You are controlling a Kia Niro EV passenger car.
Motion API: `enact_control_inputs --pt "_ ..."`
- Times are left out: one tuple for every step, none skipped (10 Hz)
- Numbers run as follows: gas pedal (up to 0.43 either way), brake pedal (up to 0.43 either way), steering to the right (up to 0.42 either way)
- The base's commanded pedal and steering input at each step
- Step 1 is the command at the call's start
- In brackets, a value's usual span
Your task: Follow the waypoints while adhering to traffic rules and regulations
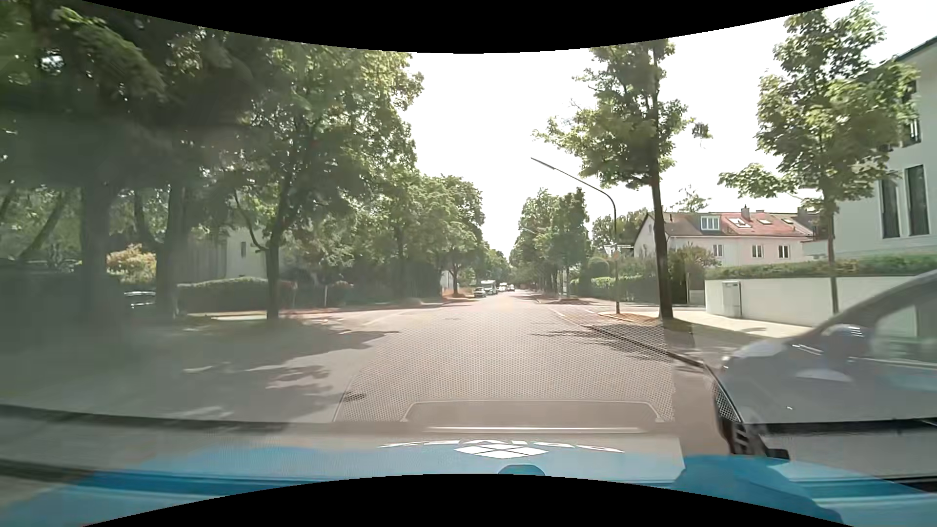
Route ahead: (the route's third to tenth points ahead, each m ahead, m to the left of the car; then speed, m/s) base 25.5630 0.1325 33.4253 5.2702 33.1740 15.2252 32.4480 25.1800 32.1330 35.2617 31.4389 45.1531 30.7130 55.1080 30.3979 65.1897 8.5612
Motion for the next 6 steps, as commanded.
enact_control_inputs --pt "0.000 0.000 0.018" --pt "0.000 0.000 0.019" --pt "0.000 0.000 0.021" --pt "0.000 0.000 0.024" --pt "0.000 0.000 0.026" --pt "0.000 0.000 0.026"
